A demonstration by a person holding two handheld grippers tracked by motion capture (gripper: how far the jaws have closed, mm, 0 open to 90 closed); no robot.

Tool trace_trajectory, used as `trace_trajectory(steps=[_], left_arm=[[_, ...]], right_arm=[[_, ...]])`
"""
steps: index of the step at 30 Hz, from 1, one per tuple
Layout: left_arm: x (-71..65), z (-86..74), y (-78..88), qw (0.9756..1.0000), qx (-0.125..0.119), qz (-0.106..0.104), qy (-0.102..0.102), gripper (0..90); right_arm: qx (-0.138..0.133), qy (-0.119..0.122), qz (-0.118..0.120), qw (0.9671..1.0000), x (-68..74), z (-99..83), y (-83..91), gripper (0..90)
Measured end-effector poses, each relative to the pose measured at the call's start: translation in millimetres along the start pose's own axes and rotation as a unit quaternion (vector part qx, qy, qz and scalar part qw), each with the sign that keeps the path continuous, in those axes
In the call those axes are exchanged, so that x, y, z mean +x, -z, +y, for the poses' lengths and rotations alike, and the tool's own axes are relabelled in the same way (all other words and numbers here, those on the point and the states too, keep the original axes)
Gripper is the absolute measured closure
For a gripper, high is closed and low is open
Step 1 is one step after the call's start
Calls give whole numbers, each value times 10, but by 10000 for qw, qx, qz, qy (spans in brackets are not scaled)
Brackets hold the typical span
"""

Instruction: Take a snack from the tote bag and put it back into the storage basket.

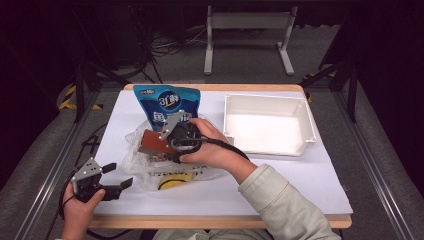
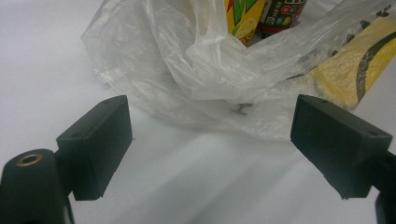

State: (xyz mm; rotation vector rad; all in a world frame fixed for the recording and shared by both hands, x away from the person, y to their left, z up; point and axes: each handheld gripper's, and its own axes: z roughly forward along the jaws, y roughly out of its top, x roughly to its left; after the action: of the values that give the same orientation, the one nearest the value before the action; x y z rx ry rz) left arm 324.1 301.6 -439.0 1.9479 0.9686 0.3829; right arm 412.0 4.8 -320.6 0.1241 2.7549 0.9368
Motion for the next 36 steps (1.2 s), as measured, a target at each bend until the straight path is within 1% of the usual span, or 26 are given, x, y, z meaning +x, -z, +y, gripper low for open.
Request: trace_trajectory(steps=[3, 8, 10, 12, 13, 16, 19, 24, 27, 29, 33, 36], left_arm=[[-1, 1, -4, 10000, -5, -5, 9, 134], [-2, 3, -10, 10000, -12, 6, 14, 133], [-2, 4, -11, 10000, -13, 4, 15, 133], [-1, 6, -16, 10000, -8, 2, -2, 133], [0, 7, -17, 10000, -7, -1, 2, 134], [3, 10, -21, 10000, -2, -12, -4, 133], [3, 11, -28, 10000, 10, -21, -8, 133], [8, 15, -28, 10000, -9, -36, 2, 126], [12, 13, -19, 10000, -13, -98, -16, 94], [15, 12, -12, 9999, -17, -95, -30, 77], [30, 7, 1, 10000, -67, -30, 26, 53], [37, 5, 6, 9999, -92, -43, 70, 44]], right_arm=[[-134, 2, -52, 9999, -16, 6, 53, 428], [-484, 34, -129, 9987, -35, 20, 137, 428], [-518, 36, -120, 9986, -37, 23, 148, 428], [-663, 25, -124, 9977, -42, 30, 184, 428], [-750, -22, -106, 9971, -49, 31, 203, 428], [-852, -57, -83, 9963, -68, 31, 243, 428], [-892, -129, -76, 9959, -81, 23, 294, 428], [-916, -176, -27, 9956, -115, -12, 373, 428], [-929, -207, -26, 9955, -139, -44, 437, 428], [-912, -214, 12, 9956, -155, -65, 476, 428], [-870, -227, 54, 9959, -194, -113, 561, 428], [-836, -265, 24, 9961, -228, -162, 636, 428]])
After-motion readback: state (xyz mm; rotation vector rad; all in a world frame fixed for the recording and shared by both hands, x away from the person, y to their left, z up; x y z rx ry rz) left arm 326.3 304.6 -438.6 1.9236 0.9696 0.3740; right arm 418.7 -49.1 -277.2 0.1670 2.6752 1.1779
